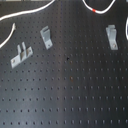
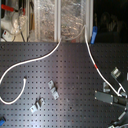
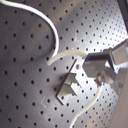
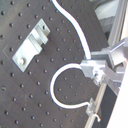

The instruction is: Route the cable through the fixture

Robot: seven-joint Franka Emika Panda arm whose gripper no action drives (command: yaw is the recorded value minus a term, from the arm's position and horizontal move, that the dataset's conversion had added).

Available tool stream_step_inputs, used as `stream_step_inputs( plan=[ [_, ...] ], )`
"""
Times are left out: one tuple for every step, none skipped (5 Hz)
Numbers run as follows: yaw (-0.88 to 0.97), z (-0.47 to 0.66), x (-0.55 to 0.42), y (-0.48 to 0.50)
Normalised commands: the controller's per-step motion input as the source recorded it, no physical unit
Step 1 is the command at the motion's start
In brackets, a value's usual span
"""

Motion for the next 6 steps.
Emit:
stream_step_inputs(
  plan=[
    [0.03, 0.20, -0.236, 0.016],
    [0.01, 0.21, -0.267, 0.022],
    [0.00, 0.22, -0.294, 0.058],
    [0.03, 0.17, -0.221, 0.174],
    [0.05, 0.14, -0.171, 0.205],
    [0.05, 0.18, -0.159, 0.169]
  ],
)
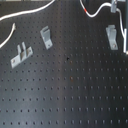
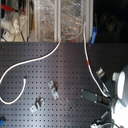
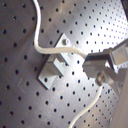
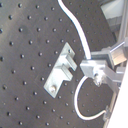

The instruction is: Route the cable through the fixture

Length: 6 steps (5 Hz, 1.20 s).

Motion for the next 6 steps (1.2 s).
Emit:
stream_step_inputs(
  plan=[
    [0.03, 0.19, -0.167, 0.146],
    [0.00, 0.14, -0.047, 0.088],
    [-0.03, 0.37, -0.117, 0.034],
    [-0.05, 0.33, -0.125, 0.089],
    [-0.04, 0.26, -0.136, 0.093],
    [0.00, 0.12, -0.125, 0.144]
  ],
)
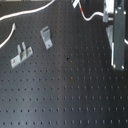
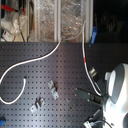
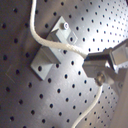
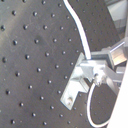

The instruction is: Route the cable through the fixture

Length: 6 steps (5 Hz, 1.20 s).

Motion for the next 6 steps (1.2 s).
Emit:
stream_step_inputs(
  plan=[
    [0.00, 0.05, -0.013, 0.221],
    [-0.01, 0.09, -0.024, 0.297],
    [-0.27, 0.16, 0.032, 0.279],
    [-0.35, 0.23, 0.013, 0.212],
    [-0.35, 0.23, -0.005, 0.210],
    [-0.35, 0.22, -0.029, 0.262]
  ],
)
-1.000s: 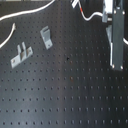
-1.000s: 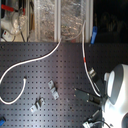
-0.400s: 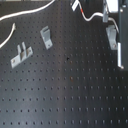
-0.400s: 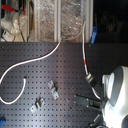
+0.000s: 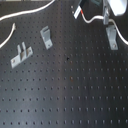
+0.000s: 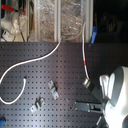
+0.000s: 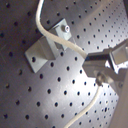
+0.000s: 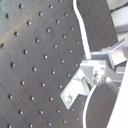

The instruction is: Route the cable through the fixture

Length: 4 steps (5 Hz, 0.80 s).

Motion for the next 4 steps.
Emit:
stream_step_inputs(
  plan=[
    [-0.11, 0.18, -0.122, 0.282],
    [0.00, 0.00, -0.051, 0.209],
    [0.00, 0.00, -0.081, 0.191],
    [0.00, 0.02, -0.154, 0.224]
  ],
)
